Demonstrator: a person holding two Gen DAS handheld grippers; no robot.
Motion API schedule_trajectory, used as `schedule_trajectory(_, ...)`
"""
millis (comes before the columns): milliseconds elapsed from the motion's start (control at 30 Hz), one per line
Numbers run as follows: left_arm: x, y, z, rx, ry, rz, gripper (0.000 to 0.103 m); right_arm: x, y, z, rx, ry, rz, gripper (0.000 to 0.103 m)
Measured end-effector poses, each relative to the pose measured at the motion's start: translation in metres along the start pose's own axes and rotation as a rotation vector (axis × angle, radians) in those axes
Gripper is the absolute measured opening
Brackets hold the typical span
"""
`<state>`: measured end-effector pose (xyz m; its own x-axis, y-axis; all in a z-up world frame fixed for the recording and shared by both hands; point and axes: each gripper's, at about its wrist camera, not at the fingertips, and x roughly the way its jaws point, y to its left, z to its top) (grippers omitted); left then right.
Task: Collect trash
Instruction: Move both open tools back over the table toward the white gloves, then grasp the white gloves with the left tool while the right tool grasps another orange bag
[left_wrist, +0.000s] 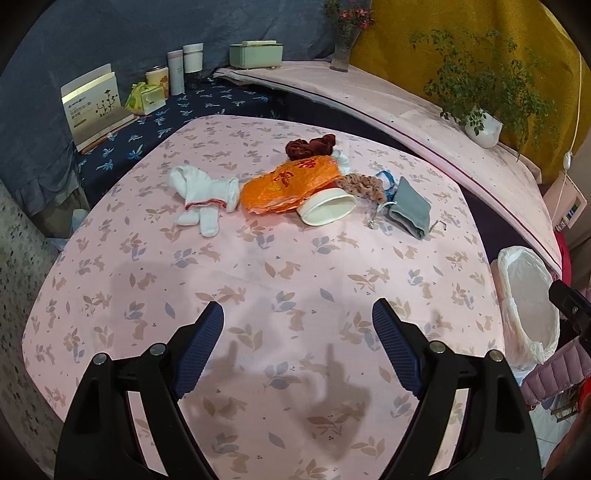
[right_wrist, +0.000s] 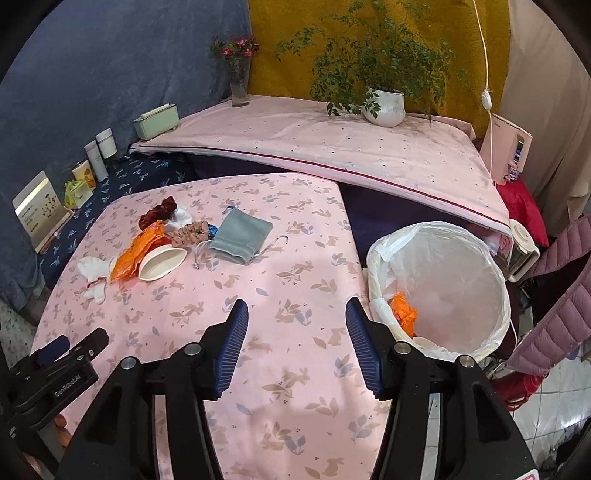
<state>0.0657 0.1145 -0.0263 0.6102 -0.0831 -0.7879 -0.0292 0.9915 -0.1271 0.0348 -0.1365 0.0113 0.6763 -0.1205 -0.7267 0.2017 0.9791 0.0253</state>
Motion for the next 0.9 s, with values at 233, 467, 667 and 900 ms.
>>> schedule_trajectory(233,0.012,0.045,0.006,-0.062,0.006,0.071,0.083,0.02,0.039,0.003,-0.022,0.019,0.097,0.054)
schedule_trajectory(467,0.037,0.083,0.035,-0.14,0.008,0.107,0.084,0.048,0.079,0.017,-0.052,0.038,0.16,0.054)
schedule_trajectory(667,0.074,0.107,0.066,-0.189,0.022,0.131,0.084,0.084,0.122,0.036,-0.097,0.05,0.203,0.054)
schedule_trajectory(900,0.121,0.123,0.095,-0.202,0.046,0.138,0.084,0.14,0.166,0.054,-0.136,0.08,0.228,0.054)
